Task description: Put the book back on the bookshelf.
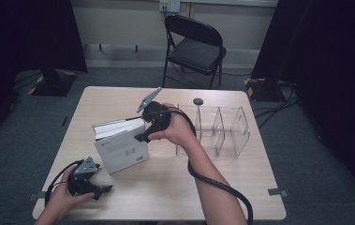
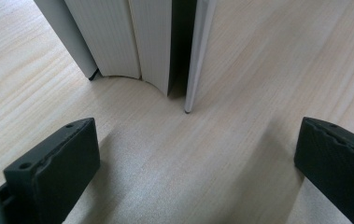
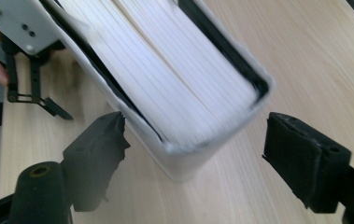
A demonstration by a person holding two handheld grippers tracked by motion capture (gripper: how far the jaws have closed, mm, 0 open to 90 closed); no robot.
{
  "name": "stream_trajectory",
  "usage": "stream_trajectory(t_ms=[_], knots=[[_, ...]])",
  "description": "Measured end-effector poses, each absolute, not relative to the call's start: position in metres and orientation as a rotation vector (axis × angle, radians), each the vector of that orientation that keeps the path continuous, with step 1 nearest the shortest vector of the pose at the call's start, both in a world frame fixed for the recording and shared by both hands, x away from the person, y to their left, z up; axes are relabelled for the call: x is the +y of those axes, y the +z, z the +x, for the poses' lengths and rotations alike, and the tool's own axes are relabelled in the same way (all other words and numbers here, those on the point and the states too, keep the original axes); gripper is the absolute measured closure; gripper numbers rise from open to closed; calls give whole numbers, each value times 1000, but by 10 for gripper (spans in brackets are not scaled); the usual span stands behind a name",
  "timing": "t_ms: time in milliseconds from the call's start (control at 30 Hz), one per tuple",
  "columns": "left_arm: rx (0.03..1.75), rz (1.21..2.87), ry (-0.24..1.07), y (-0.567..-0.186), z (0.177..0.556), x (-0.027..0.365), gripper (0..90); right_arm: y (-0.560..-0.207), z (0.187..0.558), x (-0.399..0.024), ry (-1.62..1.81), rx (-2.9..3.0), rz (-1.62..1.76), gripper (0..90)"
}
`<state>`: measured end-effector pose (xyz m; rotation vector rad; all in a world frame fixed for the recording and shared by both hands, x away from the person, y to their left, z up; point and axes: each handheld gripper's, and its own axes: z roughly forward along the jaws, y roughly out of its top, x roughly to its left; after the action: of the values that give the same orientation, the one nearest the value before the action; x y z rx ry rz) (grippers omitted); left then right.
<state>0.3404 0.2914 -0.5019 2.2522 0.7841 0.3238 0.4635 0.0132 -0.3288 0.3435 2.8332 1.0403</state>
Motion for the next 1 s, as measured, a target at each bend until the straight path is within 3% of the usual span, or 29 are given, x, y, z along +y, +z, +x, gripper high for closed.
stream_trajectory(t_ms=[267, 433, 667, 1000], knots=[[788, 2238, 318, -503, 340, 291, 0, -331, 464, 31, 1008, 2875, 248, 196], [788, 2238, 312, -503, 340, 291, 0, -332, 465, 37, 1001, 2897, 177, 241], [783, 2252, 306, -502, 341, 291, 0, -326, 455, 29, 1012, 2981, 152, 516], [788, 2238, 316, -503, 340, 291, 0, -321, 434, 20, 914, 2957, 256, 519]])
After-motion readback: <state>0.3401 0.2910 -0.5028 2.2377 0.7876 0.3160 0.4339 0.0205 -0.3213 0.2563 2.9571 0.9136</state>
